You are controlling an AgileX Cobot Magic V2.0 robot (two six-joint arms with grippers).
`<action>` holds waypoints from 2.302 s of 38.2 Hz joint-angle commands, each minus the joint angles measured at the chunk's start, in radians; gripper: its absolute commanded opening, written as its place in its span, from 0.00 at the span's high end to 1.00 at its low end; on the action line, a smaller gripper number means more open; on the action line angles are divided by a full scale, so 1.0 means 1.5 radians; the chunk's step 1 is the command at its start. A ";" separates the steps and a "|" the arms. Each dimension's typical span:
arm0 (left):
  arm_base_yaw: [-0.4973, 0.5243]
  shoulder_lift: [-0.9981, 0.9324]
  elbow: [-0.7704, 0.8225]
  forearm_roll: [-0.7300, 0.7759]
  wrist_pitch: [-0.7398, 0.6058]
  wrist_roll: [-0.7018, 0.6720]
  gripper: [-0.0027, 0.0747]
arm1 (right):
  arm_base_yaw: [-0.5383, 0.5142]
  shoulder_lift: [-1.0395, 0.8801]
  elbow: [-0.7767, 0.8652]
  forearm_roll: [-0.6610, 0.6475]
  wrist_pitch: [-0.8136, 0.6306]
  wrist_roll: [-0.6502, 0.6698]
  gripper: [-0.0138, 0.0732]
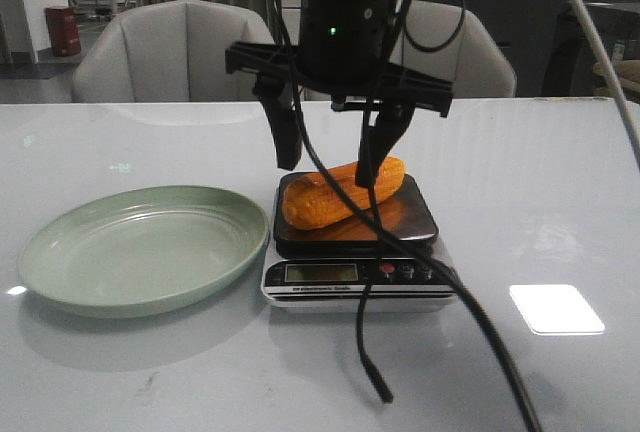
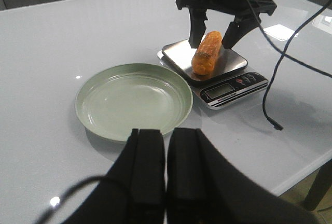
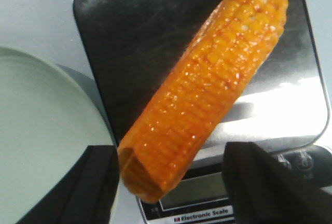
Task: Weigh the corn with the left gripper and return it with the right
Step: 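Lower the right gripper over the corn on the scale and grasp it, then lift the corn with the right gripper and carry it onto the plate, then open the right gripper and raise it away from the plate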
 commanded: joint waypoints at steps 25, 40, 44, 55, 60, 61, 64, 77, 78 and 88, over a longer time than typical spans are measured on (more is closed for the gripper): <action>0.002 0.009 -0.017 -0.003 -0.046 -0.002 0.82 | 0.055 0.004 -0.094 -0.016 -0.029 -0.066 0.68; 0.002 0.009 -0.017 -0.003 -0.046 -0.002 0.82 | 0.164 0.035 -0.111 0.018 -0.154 -0.095 0.68; 0.002 0.009 -0.017 -0.003 -0.046 -0.002 0.82 | 0.169 0.056 -0.112 0.046 -0.189 -0.095 0.65; 0.002 0.009 -0.017 -0.003 -0.046 -0.002 0.82 | 0.166 0.076 -0.114 0.048 -0.171 -0.103 0.14; 0.002 0.009 -0.017 -0.003 -0.046 -0.002 0.82 | 0.154 0.072 -0.133 0.048 -0.134 -0.103 0.16; 0.002 0.009 -0.017 -0.003 -0.046 -0.002 0.82 | 0.153 0.070 -0.139 0.048 -0.122 -0.103 0.16; 0.002 0.009 -0.017 -0.003 -0.046 -0.002 0.82 | 0.143 0.057 -0.162 0.048 -0.085 -0.136 0.16; 0.002 0.009 -0.017 -0.003 -0.046 -0.002 0.82 | 0.025 -0.064 -0.222 0.254 0.097 -0.560 0.16; 0.002 0.009 -0.017 -0.003 -0.046 -0.002 0.82 | 0.015 -0.075 -0.221 0.263 0.114 -0.594 0.16; 0.002 0.009 -0.017 -0.003 -0.046 -0.002 0.82 | -0.087 -0.193 -0.161 0.263 0.146 -0.697 0.16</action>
